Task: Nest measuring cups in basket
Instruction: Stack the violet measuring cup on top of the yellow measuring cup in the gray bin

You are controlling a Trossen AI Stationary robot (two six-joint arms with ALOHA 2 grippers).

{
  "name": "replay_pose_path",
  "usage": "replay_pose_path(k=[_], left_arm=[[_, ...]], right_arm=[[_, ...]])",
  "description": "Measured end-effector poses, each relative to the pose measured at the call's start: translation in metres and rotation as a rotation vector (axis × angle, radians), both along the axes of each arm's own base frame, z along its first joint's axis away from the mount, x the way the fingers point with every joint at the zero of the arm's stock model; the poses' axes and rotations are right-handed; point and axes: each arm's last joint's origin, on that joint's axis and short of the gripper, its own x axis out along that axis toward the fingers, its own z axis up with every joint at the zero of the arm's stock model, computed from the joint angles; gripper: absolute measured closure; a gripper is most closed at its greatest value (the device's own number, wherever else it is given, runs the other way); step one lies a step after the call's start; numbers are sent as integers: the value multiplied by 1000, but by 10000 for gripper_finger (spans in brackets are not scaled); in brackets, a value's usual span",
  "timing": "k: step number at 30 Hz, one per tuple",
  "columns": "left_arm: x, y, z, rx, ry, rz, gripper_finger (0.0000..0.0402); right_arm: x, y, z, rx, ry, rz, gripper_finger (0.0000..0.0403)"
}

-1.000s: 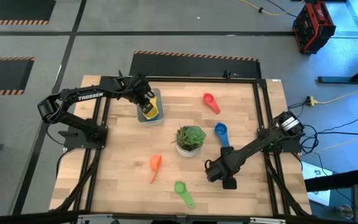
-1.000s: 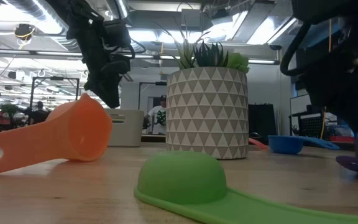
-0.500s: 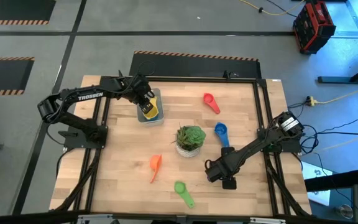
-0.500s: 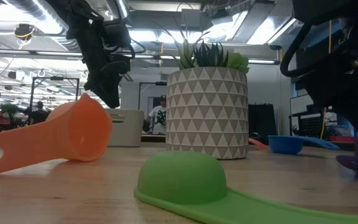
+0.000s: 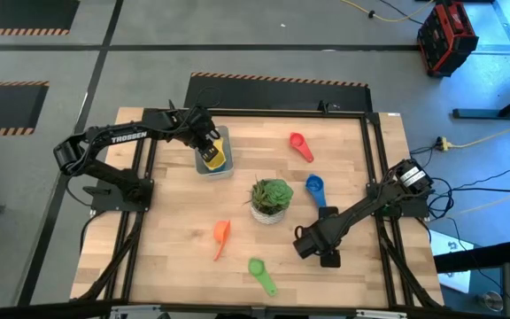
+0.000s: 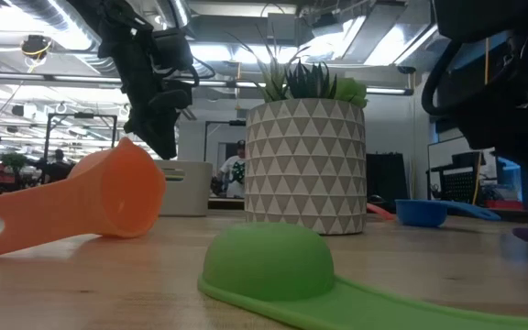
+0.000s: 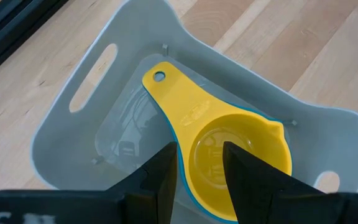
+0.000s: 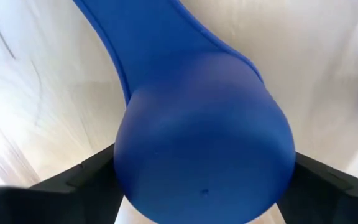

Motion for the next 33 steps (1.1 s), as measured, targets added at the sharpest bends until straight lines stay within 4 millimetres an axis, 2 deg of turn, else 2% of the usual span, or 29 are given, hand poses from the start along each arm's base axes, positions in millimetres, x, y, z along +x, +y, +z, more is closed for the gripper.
replay_pose_path(k=[7, 13, 20, 33], left_arm=[[0, 0, 0, 0, 0, 0, 280], [0, 0, 0, 0, 0, 0, 280], [0, 0, 0, 0, -1, 0, 280], [1, 0, 0, 4, -6, 1, 280]], right_arm=[[-4, -4, 11, -19, 35, -3, 70], [-1, -17, 25, -3, -4, -43, 70], [1, -37, 47, 14, -84, -78, 70], [-13, -86, 100, 24, -263, -157, 70]])
